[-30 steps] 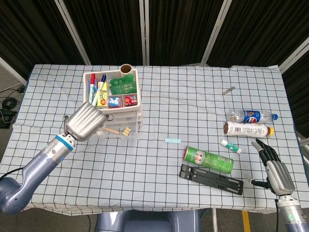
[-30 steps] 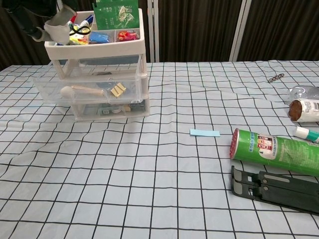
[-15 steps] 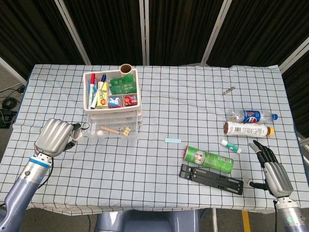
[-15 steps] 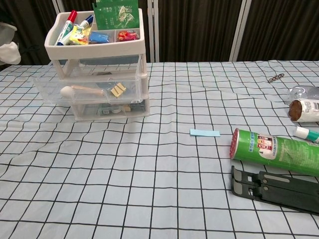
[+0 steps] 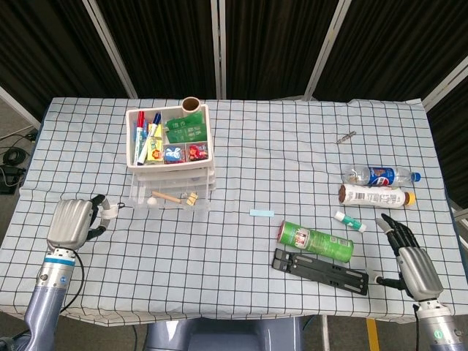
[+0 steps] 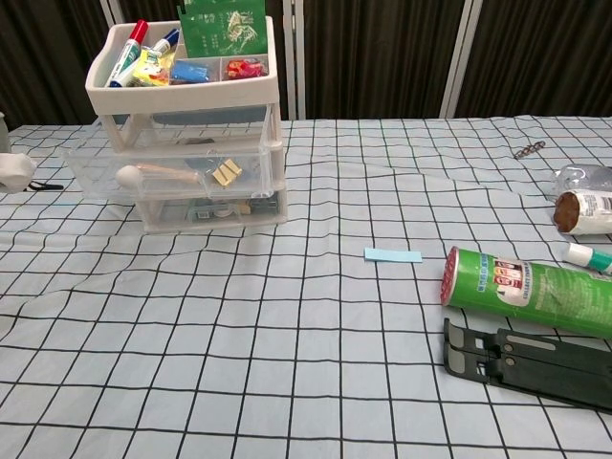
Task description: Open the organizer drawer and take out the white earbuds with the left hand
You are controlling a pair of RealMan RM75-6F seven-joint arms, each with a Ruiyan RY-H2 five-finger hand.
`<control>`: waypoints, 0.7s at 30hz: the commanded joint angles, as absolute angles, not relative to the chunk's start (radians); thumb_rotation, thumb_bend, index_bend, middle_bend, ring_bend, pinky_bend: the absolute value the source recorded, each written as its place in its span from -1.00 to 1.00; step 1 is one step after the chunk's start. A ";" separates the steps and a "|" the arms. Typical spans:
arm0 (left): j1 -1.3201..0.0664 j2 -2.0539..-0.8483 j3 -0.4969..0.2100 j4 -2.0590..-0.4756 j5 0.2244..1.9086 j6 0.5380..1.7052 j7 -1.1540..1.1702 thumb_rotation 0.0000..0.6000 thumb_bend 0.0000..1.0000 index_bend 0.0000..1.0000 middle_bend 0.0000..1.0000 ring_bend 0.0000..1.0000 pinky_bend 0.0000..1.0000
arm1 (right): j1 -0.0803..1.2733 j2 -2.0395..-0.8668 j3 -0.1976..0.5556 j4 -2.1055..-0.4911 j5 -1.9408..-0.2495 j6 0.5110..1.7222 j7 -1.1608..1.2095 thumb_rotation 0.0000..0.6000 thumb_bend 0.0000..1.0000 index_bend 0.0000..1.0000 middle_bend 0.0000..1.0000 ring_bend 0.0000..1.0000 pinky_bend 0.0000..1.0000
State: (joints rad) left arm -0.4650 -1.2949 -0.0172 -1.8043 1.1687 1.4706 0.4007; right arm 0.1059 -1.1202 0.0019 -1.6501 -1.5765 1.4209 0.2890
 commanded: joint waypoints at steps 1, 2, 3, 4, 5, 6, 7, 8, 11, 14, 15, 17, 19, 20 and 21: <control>-0.456 -1.328 -0.048 -1.772 1.149 1.464 0.381 1.00 -0.36 -0.11 0.77 0.61 0.44 | 0.105 -1.119 0.002 -1.652 -1.579 1.425 0.290 1.00 -0.78 -0.97 -1.00 -1.00 -1.00; -0.454 -1.338 -0.055 -1.762 1.147 1.462 0.377 1.00 -0.40 -0.19 0.77 0.61 0.44 | 0.105 -1.118 0.002 -1.652 -1.580 1.425 0.289 1.00 -0.78 -0.97 -1.00 -1.00 -1.00; -0.452 -1.346 -0.060 -1.752 1.144 1.459 0.373 1.00 -0.44 -0.24 0.77 0.61 0.44 | 0.105 -1.118 0.001 -1.652 -1.580 1.426 0.289 1.00 -0.78 -0.97 -1.00 -1.00 -1.00; -0.449 -1.354 -0.063 -1.745 1.142 1.455 0.369 1.00 -0.49 -0.32 0.77 0.61 0.44 | 0.105 -1.118 0.001 -1.653 -1.581 1.426 0.289 1.00 -0.78 -0.97 -1.00 -1.00 -1.00; -0.445 -1.362 -0.065 -1.736 1.139 1.450 0.366 1.00 -0.54 -0.39 0.77 0.61 0.44 | 0.104 -1.118 -0.001 -1.653 -1.583 1.426 0.288 1.00 -0.78 -0.97 -1.00 -1.00 -1.00; -0.441 -1.367 -0.067 -1.730 1.139 1.449 0.364 1.00 -0.55 -0.42 0.77 0.61 0.44 | 0.104 -1.118 -0.001 -1.653 -1.584 1.427 0.287 1.00 -0.78 -0.97 -1.00 -1.00 -1.00; -0.437 -1.372 -0.067 -1.725 1.139 1.449 0.362 1.00 -0.59 -0.45 0.77 0.61 0.44 | 0.104 -1.118 -0.002 -1.654 -1.585 1.427 0.285 1.00 -0.78 -0.97 -1.00 -1.00 -1.00; -0.432 -1.376 -0.067 -1.720 1.140 1.448 0.360 1.00 -0.64 -0.47 0.77 0.61 0.44 | 0.104 -1.119 -0.003 -1.654 -1.586 1.427 0.283 1.00 -0.78 -0.97 -1.00 -1.00 -1.00; -0.416 -1.382 -0.068 -1.710 1.140 1.447 0.344 1.00 -0.70 -0.50 0.77 0.61 0.44 | 0.104 -1.119 -0.004 -1.655 -1.587 1.428 0.280 1.00 -0.78 -0.97 -1.00 -1.00 -1.00; -0.393 -1.381 -0.069 -1.710 1.152 1.453 0.310 1.00 -0.71 -0.51 0.73 0.57 0.41 | 0.103 -1.120 -0.005 -1.656 -1.589 1.429 0.275 1.00 -0.78 -0.97 -1.00 -1.00 -1.00; -0.382 -1.379 -0.066 -1.709 1.166 1.462 0.295 1.00 -0.71 -0.54 0.67 0.52 0.36 | 0.103 -1.122 -0.005 -1.656 -1.590 1.430 0.272 1.00 -0.78 -0.97 -1.00 -1.00 -1.00; -0.362 -1.377 -0.059 -1.708 1.196 1.485 0.272 1.00 -0.72 -0.64 0.48 0.37 0.24 | 0.103 -1.124 -0.006 -1.655 -1.591 1.430 0.267 1.00 -0.78 -0.97 -1.00 -1.00 -1.00; -0.338 -1.376 -0.046 -1.709 1.235 1.516 0.252 1.00 -0.73 -0.77 0.22 0.16 0.07 | 0.103 -1.127 -0.006 -1.651 -1.590 1.429 0.255 1.00 -0.78 -0.97 -1.00 -1.00 -1.00; -0.328 -1.375 -0.038 -1.710 1.252 1.530 0.245 1.00 -0.74 -0.83 0.09 0.05 -0.01 | 0.104 -1.129 -0.004 -1.647 -1.589 1.430 0.245 1.00 -0.78 -0.97 -1.00 -1.00 -1.00; -0.317 -1.375 -0.028 -1.712 1.272 1.545 0.240 1.00 -0.74 -0.86 -0.01 -0.03 -0.08 | 0.104 -1.133 -0.003 -1.642 -1.587 1.430 0.233 1.00 -0.78 -0.97 -1.00 -1.00 -1.00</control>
